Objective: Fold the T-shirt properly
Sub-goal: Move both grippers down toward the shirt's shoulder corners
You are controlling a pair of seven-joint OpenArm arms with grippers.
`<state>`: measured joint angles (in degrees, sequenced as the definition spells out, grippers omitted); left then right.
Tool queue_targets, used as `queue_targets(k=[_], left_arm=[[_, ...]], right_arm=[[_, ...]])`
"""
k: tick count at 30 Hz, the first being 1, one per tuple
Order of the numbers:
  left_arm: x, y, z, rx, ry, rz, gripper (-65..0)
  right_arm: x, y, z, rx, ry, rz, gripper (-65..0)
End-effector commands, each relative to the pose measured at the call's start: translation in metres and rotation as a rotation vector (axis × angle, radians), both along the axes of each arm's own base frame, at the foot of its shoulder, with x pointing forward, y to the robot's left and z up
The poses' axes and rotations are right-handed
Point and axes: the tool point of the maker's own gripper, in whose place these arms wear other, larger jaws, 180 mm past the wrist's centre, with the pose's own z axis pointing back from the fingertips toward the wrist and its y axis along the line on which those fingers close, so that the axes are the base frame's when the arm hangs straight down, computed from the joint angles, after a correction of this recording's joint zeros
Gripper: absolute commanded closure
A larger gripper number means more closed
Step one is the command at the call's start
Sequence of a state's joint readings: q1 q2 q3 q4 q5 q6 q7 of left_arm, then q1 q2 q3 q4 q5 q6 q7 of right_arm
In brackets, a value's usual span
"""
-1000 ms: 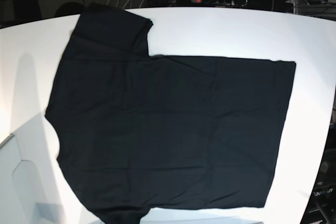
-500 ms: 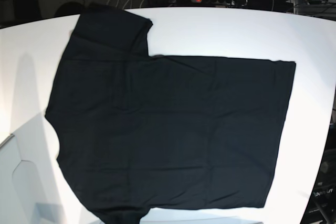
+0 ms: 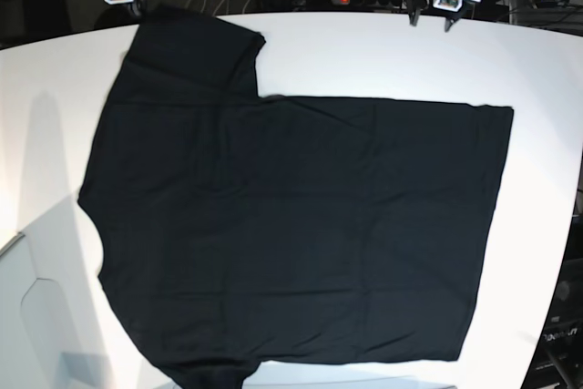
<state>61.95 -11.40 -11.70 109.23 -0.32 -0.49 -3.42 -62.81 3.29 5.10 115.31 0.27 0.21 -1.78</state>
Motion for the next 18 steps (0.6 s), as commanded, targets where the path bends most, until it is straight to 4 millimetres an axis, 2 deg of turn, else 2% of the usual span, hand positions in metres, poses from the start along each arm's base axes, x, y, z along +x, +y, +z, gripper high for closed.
queue_targets(k=[1, 5, 9, 14, 18], left_arm=[[0.006, -0.001, 0.009, -0.002, -0.040, -0.003, -35.5], [0.017, 0.000, 0.012, -0.061, -0.074, 0.044, -40.9], [0.035, 0.028, 0.023, -0.096, -0.145, 0.154, -42.7], [0.056, 0.054, 0.036, -0.064, -0.225, 0.204, -42.7], [0.072, 0.070, 0.046, -0.035, -0.282, 0.228, -42.9]], right_arm=[[0.005, 0.001, 0.007, 0.002, -0.034, -0.010, -0.2], [0.015, 0.000, 0.010, 0.006, -0.067, -0.047, -10.1], [0.027, 0.001, 0.012, 0.014, -0.104, -0.065, -20.2], [0.036, 0.002, 0.012, 0.018, -0.120, -0.067, -25.0], [0.043, 0.001, 0.001, 0.025, -0.058, -0.080, -27.2]])
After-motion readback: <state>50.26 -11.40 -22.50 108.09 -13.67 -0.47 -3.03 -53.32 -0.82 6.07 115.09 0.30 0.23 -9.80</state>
